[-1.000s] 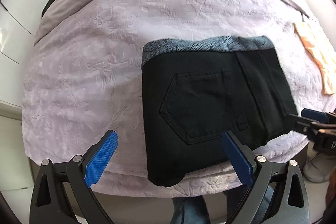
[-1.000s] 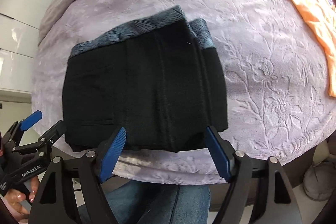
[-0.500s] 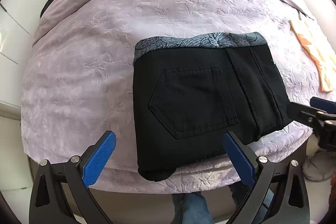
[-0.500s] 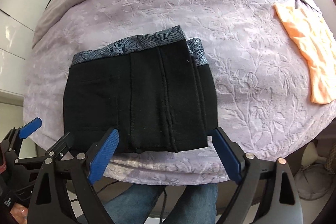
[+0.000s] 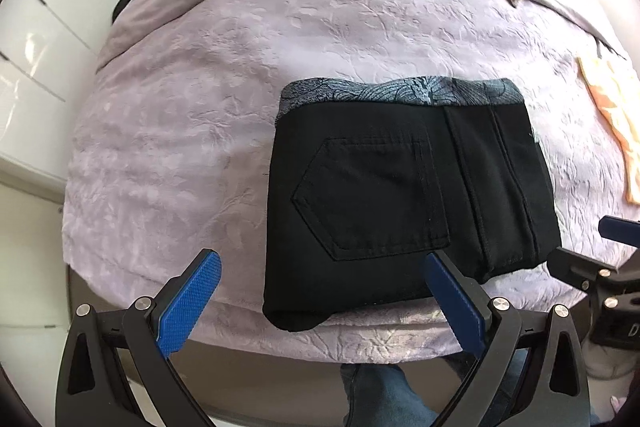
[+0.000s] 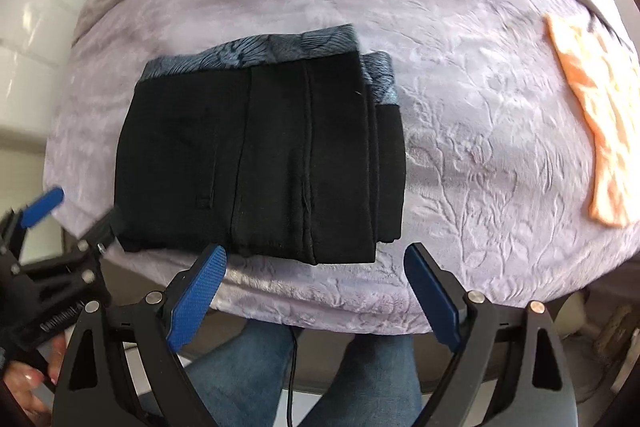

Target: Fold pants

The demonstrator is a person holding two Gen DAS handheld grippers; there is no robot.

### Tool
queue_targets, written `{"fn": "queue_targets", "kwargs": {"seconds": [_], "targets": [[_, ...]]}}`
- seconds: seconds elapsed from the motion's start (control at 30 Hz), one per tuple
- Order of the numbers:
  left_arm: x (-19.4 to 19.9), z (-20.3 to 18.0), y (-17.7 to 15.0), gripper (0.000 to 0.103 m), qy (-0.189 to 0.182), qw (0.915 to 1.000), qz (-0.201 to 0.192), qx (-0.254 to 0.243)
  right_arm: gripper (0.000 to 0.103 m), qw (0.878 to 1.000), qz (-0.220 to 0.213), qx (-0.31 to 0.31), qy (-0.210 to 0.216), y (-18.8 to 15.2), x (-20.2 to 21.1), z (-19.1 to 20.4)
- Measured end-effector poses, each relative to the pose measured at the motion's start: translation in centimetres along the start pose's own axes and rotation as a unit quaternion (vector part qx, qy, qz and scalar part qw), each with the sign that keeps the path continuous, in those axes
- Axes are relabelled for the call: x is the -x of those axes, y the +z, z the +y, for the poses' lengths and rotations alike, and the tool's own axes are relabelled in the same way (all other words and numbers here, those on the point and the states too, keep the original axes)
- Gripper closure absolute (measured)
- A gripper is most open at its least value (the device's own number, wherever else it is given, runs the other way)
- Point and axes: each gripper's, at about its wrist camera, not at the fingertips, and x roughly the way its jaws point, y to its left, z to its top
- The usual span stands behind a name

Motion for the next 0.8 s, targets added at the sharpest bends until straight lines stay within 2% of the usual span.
{"fn": "queue_targets", "kwargs": {"seconds": [0.23,0.8], "targets": [[0.16,-0.17,0.06,0.001,0.012,0.9998,0.009,0.009,0.011,1.0,0.004,0.02,0.003,0.53,0.14,0.0],[-0.22,-0.19,-0.22,0.001,0.015,0.9997,0.019,-0.002,0.011,1.0,0.009,0.01,0.005,-0.03,-0.46,0.24]]}}
